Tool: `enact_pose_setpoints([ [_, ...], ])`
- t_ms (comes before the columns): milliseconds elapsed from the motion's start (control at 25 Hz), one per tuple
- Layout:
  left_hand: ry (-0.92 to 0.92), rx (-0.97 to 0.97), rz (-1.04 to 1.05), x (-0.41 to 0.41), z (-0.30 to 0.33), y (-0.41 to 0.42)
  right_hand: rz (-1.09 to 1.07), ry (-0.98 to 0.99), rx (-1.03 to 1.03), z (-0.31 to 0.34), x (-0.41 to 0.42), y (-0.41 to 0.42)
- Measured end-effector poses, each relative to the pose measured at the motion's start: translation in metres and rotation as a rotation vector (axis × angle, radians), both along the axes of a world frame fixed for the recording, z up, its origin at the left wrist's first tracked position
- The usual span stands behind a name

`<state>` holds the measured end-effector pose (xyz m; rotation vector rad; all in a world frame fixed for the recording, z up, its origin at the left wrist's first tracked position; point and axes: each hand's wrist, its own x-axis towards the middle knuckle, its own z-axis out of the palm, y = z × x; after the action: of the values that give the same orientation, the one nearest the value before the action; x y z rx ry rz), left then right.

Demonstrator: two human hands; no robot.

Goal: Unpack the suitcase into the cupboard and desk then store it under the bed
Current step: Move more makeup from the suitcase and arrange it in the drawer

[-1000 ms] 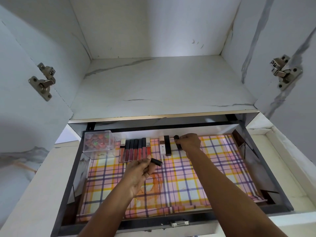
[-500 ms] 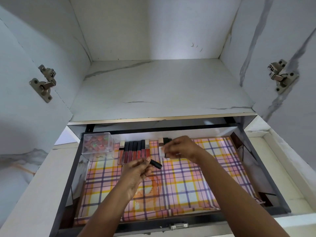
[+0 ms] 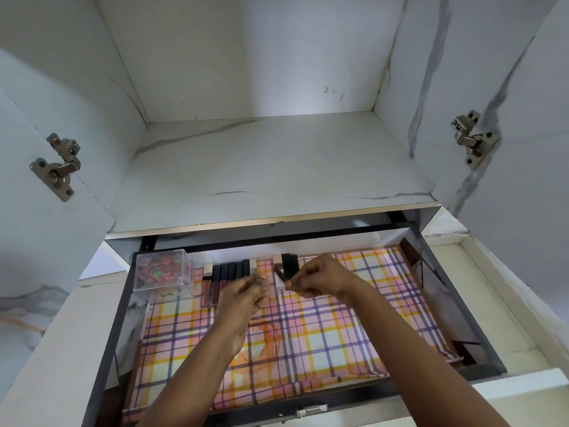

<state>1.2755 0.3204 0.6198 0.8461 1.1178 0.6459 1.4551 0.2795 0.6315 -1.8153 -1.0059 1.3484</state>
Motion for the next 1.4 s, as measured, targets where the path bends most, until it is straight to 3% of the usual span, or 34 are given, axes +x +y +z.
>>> enact_pose_setpoints([
  [120, 0.037, -0.026, 0.008, -0.006, -0.001, -0.005, -0.360, -0.158, -0.121, -0.033, 0.022, 0.011],
  [240, 0.107, -0.051, 0.026, -0.016, -0.001, -0.012, -0.478, -0.304, -0.231, -0.062, 0.032, 0.023],
  [720, 0.176, -0.092, 0.191, -0.037, 0.014, -0.046, -0.453, -0.222, -0.214, -0.084, 0.025, 0.049],
  [840, 0.122, -0.072, 0.266, -0.053, 0.025, -0.055, -0.463, -0.066, -0.114, -0.057, 0.011, 0.033],
  [1000, 0.035, 0.044, 0.382, -0.109, 0.051, -0.084, -0.236, 0.240, 0.137, 0.031, -0.078, -0.014],
  [1160, 0.166, 0.244, 0.463, -0.213, 0.067, -0.146, 0.145, 0.338, 0.314, 0.079, -0.219, -0.076],
  [1400, 0.320, 0.164, 1.043, -0.449, 0.052, -0.321, 0.715, 0.457, 0.093, 0.068, -0.481, -0.166],
])
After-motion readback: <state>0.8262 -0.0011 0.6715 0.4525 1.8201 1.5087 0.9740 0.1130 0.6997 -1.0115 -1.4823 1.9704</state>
